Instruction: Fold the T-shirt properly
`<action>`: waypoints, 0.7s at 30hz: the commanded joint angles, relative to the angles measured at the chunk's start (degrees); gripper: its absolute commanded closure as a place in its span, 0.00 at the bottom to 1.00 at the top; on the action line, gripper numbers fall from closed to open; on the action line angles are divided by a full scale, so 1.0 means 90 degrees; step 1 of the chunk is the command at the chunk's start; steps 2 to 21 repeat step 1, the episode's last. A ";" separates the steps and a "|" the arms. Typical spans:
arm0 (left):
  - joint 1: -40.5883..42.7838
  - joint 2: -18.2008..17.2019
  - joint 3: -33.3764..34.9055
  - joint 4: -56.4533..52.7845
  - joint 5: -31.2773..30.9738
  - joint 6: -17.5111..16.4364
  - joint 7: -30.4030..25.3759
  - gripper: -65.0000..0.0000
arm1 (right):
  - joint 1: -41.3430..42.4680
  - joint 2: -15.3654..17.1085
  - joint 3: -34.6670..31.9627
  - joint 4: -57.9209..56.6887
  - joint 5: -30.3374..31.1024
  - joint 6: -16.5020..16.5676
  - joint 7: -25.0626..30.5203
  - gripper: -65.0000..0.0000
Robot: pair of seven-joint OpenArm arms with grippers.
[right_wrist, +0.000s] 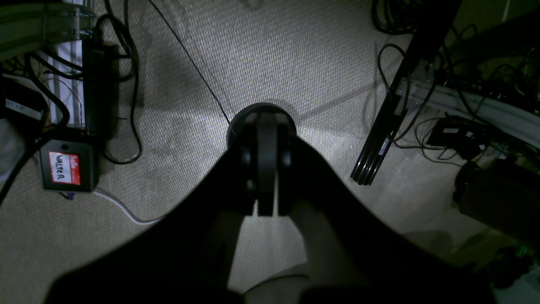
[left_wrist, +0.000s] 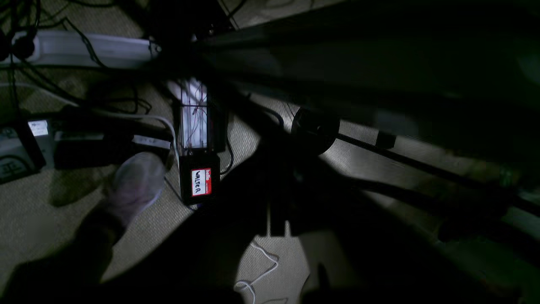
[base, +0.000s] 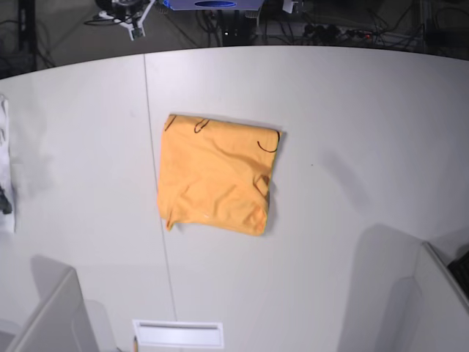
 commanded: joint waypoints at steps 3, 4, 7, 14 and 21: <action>0.0038 0.0011 0.0012 0.0012 0.0028 -0.0029 -0.0082 1.00 | -0.0022 0.0054 0.0005 -0.0001 0.0026 -0.0046 0.0048 1.00; 0.0038 0.0011 0.0012 0.0012 0.0028 -0.0029 -0.0082 1.00 | -0.0022 0.0054 0.0005 -0.0001 0.0026 -0.0046 0.0048 1.00; 0.0038 0.0011 0.0012 0.0012 0.0028 -0.0029 -0.0082 1.00 | -0.0022 0.0054 0.0005 -0.0001 0.0026 -0.0046 0.0048 1.00; 0.0038 0.0011 0.0012 0.0012 0.0028 -0.0029 -0.0082 1.00 | -0.0022 0.0054 0.0005 -0.0001 0.0026 -0.0046 0.0048 1.00; 0.0038 0.0011 0.0012 0.0012 0.0028 -0.0029 -0.0082 1.00 | -0.0022 0.0054 0.0005 -0.0001 0.0026 -0.0046 0.0048 1.00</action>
